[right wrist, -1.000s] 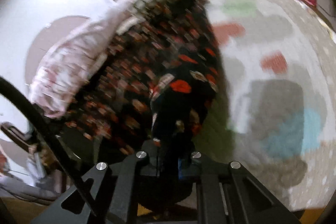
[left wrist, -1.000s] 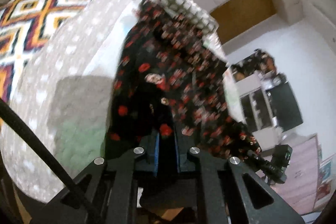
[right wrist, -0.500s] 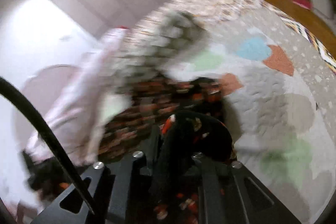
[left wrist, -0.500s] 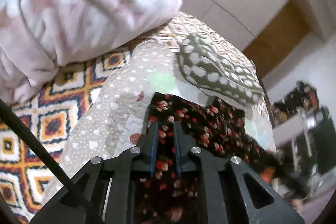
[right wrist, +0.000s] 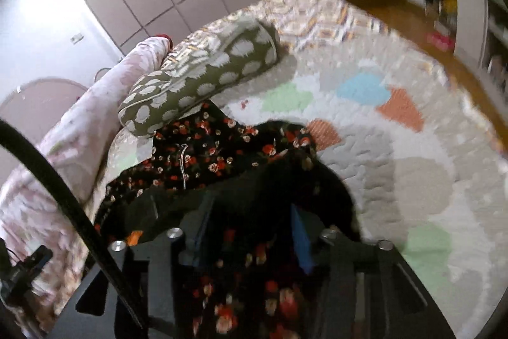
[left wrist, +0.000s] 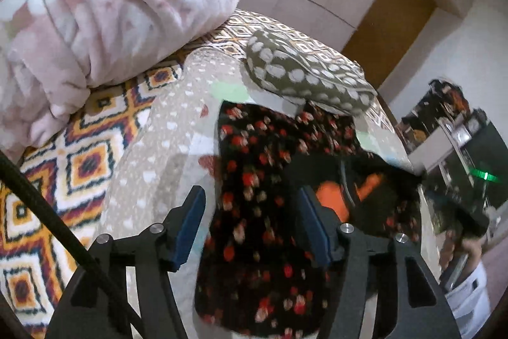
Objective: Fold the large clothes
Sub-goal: 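Press the folded garment flat with the right gripper and withdraw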
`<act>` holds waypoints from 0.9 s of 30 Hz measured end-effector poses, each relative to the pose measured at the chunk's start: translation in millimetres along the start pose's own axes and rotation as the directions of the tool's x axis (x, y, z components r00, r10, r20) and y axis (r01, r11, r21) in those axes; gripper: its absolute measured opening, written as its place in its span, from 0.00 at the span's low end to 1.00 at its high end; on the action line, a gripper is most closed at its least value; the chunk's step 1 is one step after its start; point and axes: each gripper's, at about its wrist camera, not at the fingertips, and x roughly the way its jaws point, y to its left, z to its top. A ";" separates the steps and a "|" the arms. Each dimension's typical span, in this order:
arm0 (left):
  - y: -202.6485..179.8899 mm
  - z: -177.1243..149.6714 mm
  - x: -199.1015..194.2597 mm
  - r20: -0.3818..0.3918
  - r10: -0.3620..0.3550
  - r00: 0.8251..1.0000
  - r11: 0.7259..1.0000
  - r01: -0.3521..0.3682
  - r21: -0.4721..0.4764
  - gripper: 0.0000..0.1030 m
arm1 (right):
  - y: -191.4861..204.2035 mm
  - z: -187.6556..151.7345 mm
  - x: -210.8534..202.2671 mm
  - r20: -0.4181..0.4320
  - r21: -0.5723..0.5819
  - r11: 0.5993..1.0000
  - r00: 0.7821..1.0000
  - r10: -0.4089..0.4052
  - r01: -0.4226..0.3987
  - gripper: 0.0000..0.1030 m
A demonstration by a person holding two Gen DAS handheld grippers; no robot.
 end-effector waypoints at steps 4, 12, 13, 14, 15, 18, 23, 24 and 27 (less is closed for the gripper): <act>-8.2 -28.5 -13.5 -0.020 -0.001 1.000 1.000 0.002 0.030 0.59 | 30.8 1.6 -21.3 0.138 -0.136 0.963 0.967 -0.213 0.231 0.69; 7.3 -63.3 -53.9 0.044 0.010 0.999 1.000 -0.011 0.021 0.66 | 124.4 -16.1 -26.0 -0.029 -0.366 0.927 0.996 0.079 -0.084 0.66; 11.6 -66.4 -56.5 0.045 0.013 0.999 1.000 -0.014 0.009 0.67 | 141.2 -26.9 -18.4 -0.086 -0.393 0.908 0.989 0.123 -0.147 0.66; 15.4 -69.5 -59.2 0.045 0.012 0.999 1.000 -0.012 -0.002 0.67 | 160.3 -38.8 -6.3 -0.154 -0.410 0.887 0.974 0.163 -0.213 0.66; 19.7 -72.6 -61.7 0.043 0.006 0.999 1.000 -0.005 -0.012 0.67 | 175.0 -48.6 6.5 -0.206 -0.420 0.870 0.961 0.185 -0.258 0.66; 33.9 -80.7 -70.1 0.043 0.001 0.999 0.999 0.001 -0.038 0.67 | 210.0 -71.5 48.6 -0.298 -0.436 0.843 0.935 0.194 -0.314 0.66; 55.6 -86.6 -78.6 0.052 0.011 0.999 0.999 -0.008 -0.052 0.67 | 224.9 -85.1 111.8 -0.360 -0.399 0.872 0.923 0.135 -0.283 0.66; 61.3 -87.7 -79.8 0.055 0.010 0.998 0.998 -0.006 -0.056 0.67 | 224.6 -90.7 116.8 -0.377 -0.392 0.874 0.917 0.133 -0.288 0.62; 71.4 -89.3 -78.3 0.057 0.011 0.998 0.998 -0.007 -0.069 0.67 | 226.5 -101.2 110.1 -0.432 -0.404 0.849 0.889 0.151 -0.340 0.06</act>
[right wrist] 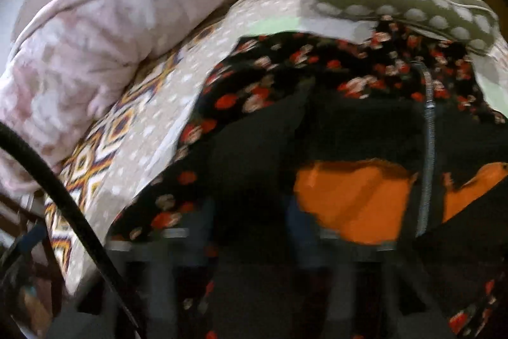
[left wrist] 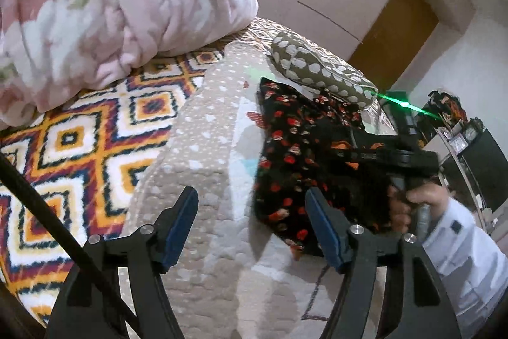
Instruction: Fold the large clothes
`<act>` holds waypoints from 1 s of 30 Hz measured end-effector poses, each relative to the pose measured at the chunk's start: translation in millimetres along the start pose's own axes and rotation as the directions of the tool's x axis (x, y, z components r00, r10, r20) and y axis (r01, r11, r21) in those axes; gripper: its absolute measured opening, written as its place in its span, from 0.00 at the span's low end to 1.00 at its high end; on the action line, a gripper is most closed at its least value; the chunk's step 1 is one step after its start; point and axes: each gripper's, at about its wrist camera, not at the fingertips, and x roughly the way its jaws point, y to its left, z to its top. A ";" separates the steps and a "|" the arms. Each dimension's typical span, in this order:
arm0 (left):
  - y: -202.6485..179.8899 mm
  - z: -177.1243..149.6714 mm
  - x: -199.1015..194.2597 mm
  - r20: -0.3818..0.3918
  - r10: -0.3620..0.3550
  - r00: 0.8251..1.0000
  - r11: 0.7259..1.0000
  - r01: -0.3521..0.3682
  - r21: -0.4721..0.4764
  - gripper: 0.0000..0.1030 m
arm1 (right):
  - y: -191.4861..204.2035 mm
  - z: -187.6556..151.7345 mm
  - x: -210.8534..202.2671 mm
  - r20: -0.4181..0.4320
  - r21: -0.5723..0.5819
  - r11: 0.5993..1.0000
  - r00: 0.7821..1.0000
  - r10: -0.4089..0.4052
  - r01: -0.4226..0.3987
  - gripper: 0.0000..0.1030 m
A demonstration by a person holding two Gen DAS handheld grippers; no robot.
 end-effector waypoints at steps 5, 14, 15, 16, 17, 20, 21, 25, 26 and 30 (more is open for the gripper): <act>11.2 -0.5 4.1 0.002 -0.012 1.000 1.000 0.012 -0.012 0.67 | 43.4 19.8 -38.7 0.065 -0.119 0.990 0.995 -0.070 0.077 0.06; 29.1 4.3 11.4 0.010 -0.002 1.000 0.998 0.003 -0.063 0.67 | 113.4 165.0 -28.2 0.300 -0.152 0.916 0.901 -0.314 0.370 0.00; 29.3 3.4 12.9 0.007 0.003 1.000 0.998 -0.003 -0.056 0.67 | 112.9 173.3 -17.5 0.286 -0.137 0.911 0.896 -0.340 0.389 0.01; 28.3 2.7 14.3 0.004 0.006 1.000 0.999 -0.006 -0.044 0.67 | 109.6 177.8 -11.0 0.267 -0.120 0.922 0.907 -0.327 0.368 0.01; 25.8 3.1 16.9 0.000 0.006 1.000 1.000 -0.006 -0.025 0.67 | 103.6 178.2 -9.8 0.258 -0.096 0.942 0.922 -0.287 0.320 0.01; 8.9 9.6 27.8 -0.010 -0.016 1.000 0.999 0.016 0.047 0.70 | 82.6 155.5 -26.0 0.244 -0.065 0.970 0.947 -0.211 0.233 0.15; -3.4 14.0 34.5 -0.017 -0.033 0.999 0.996 0.034 0.088 0.72 | 72.0 143.5 -36.8 0.237 -0.048 0.973 0.949 -0.207 0.224 0.30; -54.0 29.3 64.5 -0.052 -0.079 0.996 0.966 0.089 0.245 0.81 | 15.2 86.5 -86.7 0.259 0.057 0.969 0.934 -0.246 0.239 0.51; -67.5 32.5 74.0 -0.060 -0.075 0.995 0.954 0.089 0.286 0.81 | -4.2 66.7 -104.6 0.262 0.072 0.967 0.931 -0.254 0.243 0.52; -123.8 48.3 123.8 -0.049 0.025 0.998 0.875 0.002 0.484 0.81 | -65.1 10.2 -150.4 0.286 0.127 0.944 0.900 -0.329 0.304 0.70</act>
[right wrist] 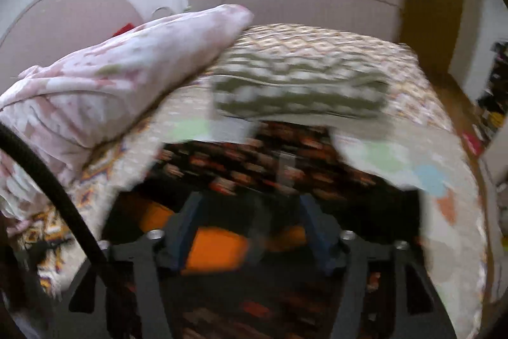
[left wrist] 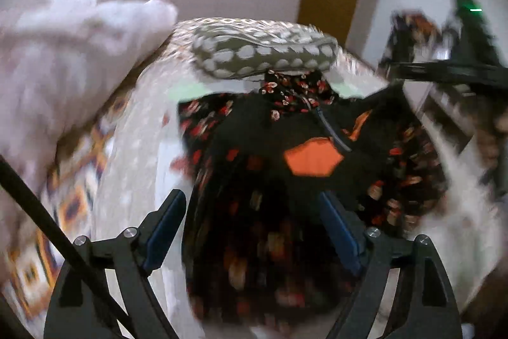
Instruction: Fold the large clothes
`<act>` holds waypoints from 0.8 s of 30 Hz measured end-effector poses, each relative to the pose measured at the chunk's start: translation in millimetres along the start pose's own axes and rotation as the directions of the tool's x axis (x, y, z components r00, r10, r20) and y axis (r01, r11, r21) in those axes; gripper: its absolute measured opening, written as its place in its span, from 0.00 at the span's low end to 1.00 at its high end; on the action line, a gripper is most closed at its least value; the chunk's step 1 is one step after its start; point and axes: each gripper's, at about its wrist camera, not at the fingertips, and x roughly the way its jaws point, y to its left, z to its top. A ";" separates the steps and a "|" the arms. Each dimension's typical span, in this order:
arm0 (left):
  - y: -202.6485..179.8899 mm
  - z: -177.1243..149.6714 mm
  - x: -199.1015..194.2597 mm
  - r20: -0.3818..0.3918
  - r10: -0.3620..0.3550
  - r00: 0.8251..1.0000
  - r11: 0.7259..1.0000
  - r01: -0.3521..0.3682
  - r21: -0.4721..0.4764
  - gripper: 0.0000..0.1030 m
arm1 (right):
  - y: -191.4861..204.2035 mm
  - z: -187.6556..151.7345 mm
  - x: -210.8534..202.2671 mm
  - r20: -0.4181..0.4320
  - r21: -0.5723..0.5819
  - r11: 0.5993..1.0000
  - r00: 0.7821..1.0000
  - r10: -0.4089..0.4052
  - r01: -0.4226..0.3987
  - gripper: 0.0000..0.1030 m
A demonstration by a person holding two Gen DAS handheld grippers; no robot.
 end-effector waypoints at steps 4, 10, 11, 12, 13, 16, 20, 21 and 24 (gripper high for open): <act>-10.2 23.9 50.4 -0.110 0.053 0.993 0.996 -0.044 0.079 0.45 | -78.4 -36.0 -14.0 -0.017 0.032 0.997 0.998 -0.068 0.069 0.76; 15.6 27.2 57.1 -0.143 0.037 0.989 0.997 -0.046 -0.057 0.08 | -126.8 -58.4 7.2 -0.029 -0.019 0.994 0.994 -0.105 0.104 0.83; 21.4 29.6 54.0 -0.130 0.033 0.991 0.995 -0.045 -0.089 0.08 | -128.8 -60.5 14.0 -0.024 -0.041 0.993 0.993 -0.116 0.114 0.84; 29.4 32.8 50.3 -0.118 0.035 0.992 0.991 -0.050 -0.125 0.08 | -129.1 -61.2 23.0 -0.019 -0.067 0.988 0.990 -0.140 0.138 0.85; 36.2 37.4 49.0 -0.113 0.036 0.993 0.986 -0.054 -0.157 0.07 | -128.7 -60.3 34.7 -0.013 -0.098 0.980 0.984 -0.175 0.173 0.85; 54.4 47.1 45.3 -0.099 0.044 0.994 0.967 -0.068 -0.247 0.07 | -131.3 -55.4 64.5 -0.017 -0.125 0.969 0.977 -0.215 0.211 0.85; 69.0 61.4 44.9 -0.083 0.040 0.996 0.951 -0.064 -0.304 0.07 | -134.8 -48.5 87.1 -0.082 -0.036 0.995 0.992 -0.096 0.093 0.12; 72.1 68.5 45.4 -0.074 0.040 0.996 0.949 -0.061 -0.310 0.07 | -140.3 -43.5 86.1 -0.097 0.024 0.998 0.994 -0.056 0.059 0.11; 81.4 87.7 48.2 -0.044 0.033 0.998 0.939 -0.046 -0.339 0.07 | -152.2 -24.0 63.6 -0.019 0.078 0.995 0.998 -0.054 0.055 0.10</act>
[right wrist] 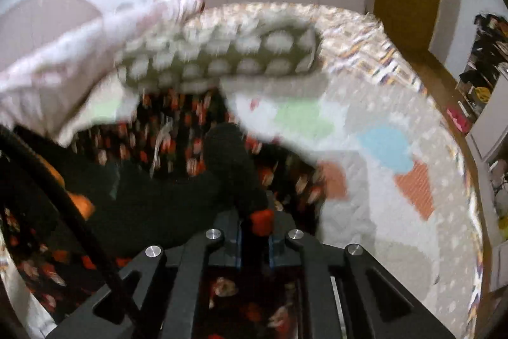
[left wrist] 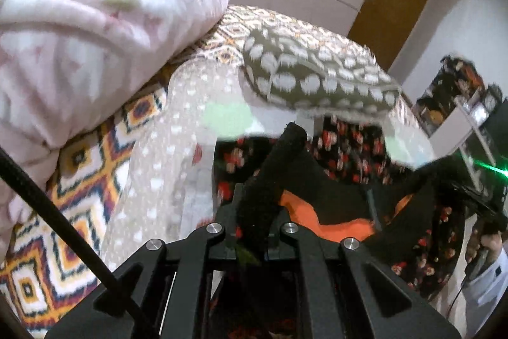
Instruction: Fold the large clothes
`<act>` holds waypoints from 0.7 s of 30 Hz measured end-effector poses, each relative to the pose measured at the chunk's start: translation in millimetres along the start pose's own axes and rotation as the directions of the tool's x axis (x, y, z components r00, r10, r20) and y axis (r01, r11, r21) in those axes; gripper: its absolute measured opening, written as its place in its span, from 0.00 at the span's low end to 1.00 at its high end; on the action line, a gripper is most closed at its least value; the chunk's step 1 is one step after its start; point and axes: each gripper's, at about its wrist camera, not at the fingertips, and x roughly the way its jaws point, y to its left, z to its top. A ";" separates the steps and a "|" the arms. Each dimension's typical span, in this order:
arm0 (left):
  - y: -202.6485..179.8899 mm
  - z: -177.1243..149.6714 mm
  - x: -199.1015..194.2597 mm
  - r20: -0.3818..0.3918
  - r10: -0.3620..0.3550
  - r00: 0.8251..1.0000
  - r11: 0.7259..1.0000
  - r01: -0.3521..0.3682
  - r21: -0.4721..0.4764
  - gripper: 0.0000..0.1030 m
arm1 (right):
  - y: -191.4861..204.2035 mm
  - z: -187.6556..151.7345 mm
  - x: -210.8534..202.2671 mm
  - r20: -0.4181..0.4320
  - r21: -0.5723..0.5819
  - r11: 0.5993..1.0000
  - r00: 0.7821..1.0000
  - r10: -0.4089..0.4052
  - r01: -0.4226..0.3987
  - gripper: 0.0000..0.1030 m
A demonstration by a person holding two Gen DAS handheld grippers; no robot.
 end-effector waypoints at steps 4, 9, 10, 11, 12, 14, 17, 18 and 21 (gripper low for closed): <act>8.9 33.3 25.7 0.009 0.014 1.000 0.998 -0.013 -0.067 0.07 | -25.1 34.6 -18.3 0.081 0.081 0.994 0.994 -0.075 0.069 0.10; 23.2 33.3 94.6 -0.109 0.115 0.987 0.986 -0.127 -0.106 0.08 | -55.4 44.4 38.4 -0.037 0.180 0.972 0.988 -0.147 0.151 0.11; 22.2 29.1 103.0 -0.123 0.140 0.983 0.984 -0.151 -0.089 0.08 | -54.5 39.6 54.0 -0.075 0.179 0.972 0.987 -0.143 0.154 0.12; 21.6 24.8 109.8 -0.134 0.162 0.978 0.982 -0.173 -0.076 0.10 | -51.9 34.5 67.2 -0.107 0.171 0.972 0.984 -0.144 0.161 0.12; 22.4 21.8 114.2 -0.143 0.172 0.975 0.980 -0.184 -0.074 0.11 | -47.8 28.2 81.5 -0.140 0.154 0.971 0.977 -0.162 0.183 0.19; 28.7 19.6 112.1 -0.139 0.142 0.980 0.982 -0.156 -0.102 0.20 | -42.0 19.2 97.4 -0.171 0.127 0.970 0.968 -0.185 0.208 0.31; 41.2 23.4 89.8 -0.103 0.091 0.990 0.982 -0.106 -0.158 0.39 | -46.5 18.9 86.1 -0.139 0.171 0.968 0.978 -0.159 0.181 0.49; 45.2 25.2 77.5 -0.080 0.074 0.994 0.980 -0.087 -0.177 0.40 | -51.5 20.3 76.1 -0.123 0.198 0.967 0.983 -0.137 0.160 0.55; 52.1 27.3 38.5 -0.029 0.057 0.998 0.976 -0.062 -0.210 0.44 | -65.3 25.7 28.9 -0.040 0.258 0.957 0.991 -0.130 0.136 0.60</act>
